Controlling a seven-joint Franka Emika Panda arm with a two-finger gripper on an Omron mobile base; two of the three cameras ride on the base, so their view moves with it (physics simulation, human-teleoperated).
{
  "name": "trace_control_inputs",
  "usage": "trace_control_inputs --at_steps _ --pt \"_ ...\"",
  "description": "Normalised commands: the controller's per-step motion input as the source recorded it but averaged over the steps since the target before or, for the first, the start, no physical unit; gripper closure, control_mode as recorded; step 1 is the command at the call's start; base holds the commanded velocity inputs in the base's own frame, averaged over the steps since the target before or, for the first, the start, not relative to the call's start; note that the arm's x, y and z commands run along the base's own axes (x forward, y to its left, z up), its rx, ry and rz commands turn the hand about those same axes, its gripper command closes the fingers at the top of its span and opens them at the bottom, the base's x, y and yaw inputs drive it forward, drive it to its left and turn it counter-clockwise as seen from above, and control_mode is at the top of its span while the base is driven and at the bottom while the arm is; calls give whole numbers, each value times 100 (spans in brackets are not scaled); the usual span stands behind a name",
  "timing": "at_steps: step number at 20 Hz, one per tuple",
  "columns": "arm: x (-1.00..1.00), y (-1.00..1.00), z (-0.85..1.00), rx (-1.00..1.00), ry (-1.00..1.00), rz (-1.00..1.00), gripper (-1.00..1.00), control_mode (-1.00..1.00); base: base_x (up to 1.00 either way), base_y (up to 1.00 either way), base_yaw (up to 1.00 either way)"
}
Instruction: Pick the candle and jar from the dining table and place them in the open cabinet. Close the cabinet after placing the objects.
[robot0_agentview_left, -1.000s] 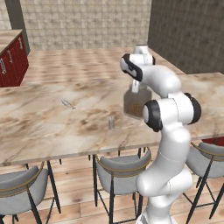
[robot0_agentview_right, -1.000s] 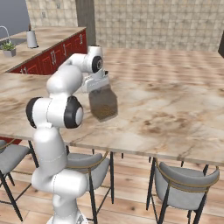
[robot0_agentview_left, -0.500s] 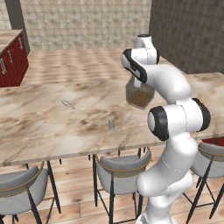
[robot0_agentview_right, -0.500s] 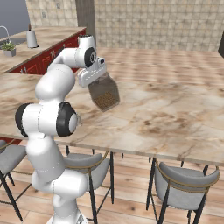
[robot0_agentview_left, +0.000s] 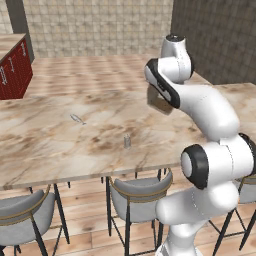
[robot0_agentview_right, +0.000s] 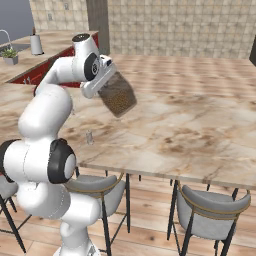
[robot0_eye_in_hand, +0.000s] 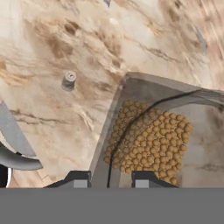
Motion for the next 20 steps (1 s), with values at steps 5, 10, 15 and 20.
trace_control_inputs --at_steps 5,10,15,20 --pt "-51 0 53 -2 -25 0 100 -100 0 0 0" --pt "-47 0 37 0 -28 0 100 -100 0 0 0" --pt "-21 0 17 0 -15 0 100 -100 0 0 0" --pt "0 0 0 0 0 0 100 100 -7 7 0"
